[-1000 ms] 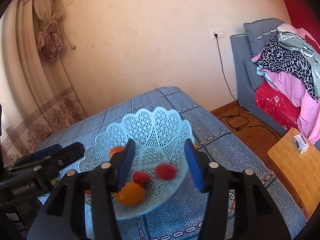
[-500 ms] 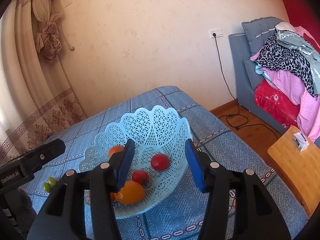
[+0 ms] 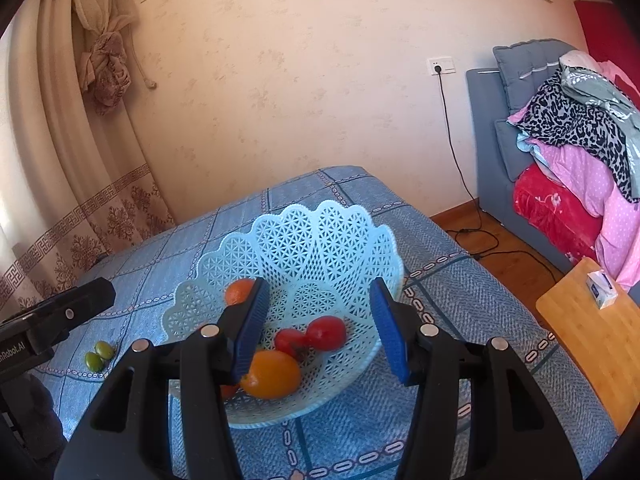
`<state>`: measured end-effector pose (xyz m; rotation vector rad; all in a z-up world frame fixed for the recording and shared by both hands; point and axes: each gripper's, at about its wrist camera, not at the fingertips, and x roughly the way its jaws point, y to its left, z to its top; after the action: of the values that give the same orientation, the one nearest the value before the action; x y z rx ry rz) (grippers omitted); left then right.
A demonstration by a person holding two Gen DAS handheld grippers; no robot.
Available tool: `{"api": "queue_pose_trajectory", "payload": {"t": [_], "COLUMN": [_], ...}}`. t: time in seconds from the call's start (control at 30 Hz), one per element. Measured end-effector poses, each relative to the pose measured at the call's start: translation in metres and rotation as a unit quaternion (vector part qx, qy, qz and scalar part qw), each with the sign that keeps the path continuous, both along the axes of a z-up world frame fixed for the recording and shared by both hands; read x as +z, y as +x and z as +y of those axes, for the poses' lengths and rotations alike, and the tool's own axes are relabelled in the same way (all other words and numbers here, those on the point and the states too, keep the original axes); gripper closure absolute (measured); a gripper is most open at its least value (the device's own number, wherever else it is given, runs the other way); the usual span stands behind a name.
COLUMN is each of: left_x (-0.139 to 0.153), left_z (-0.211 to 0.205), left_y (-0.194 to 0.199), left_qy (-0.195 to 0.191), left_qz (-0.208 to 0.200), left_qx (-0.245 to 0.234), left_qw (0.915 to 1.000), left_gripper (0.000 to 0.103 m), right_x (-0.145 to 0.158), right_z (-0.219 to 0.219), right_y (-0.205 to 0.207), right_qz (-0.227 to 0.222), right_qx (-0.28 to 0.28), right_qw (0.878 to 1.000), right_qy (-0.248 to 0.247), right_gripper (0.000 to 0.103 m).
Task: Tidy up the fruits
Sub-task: 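Move both open tools back over the two green tomatoes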
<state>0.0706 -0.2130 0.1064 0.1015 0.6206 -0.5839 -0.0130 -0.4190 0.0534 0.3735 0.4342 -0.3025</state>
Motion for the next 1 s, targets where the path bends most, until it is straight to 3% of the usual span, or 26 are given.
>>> {"api": "queue_pose_trajectory", "payload": {"t": [0.4, 1.0], "left_x": [-0.002, -0.029], "left_z": [0.055, 0.131], "left_y": [0.01, 0.029], "left_qy": [0.013, 0.04], "left_qz": [0.009, 0.036], "left_qx": [0.064, 0.154], "left_qw": [0.9978, 0.9866], "left_gripper": [0.012, 0.012], "right_x": [0.011, 0.012], "right_z": [0.02, 0.097], "right_y": [0.002, 0.021], "right_qz": [0.002, 0.031], "right_qx": [0.036, 0.128], "right_qw": [0.999, 0.99], "right_qy": [0.001, -0.045], "right_gripper": [0.049, 0.043]}}
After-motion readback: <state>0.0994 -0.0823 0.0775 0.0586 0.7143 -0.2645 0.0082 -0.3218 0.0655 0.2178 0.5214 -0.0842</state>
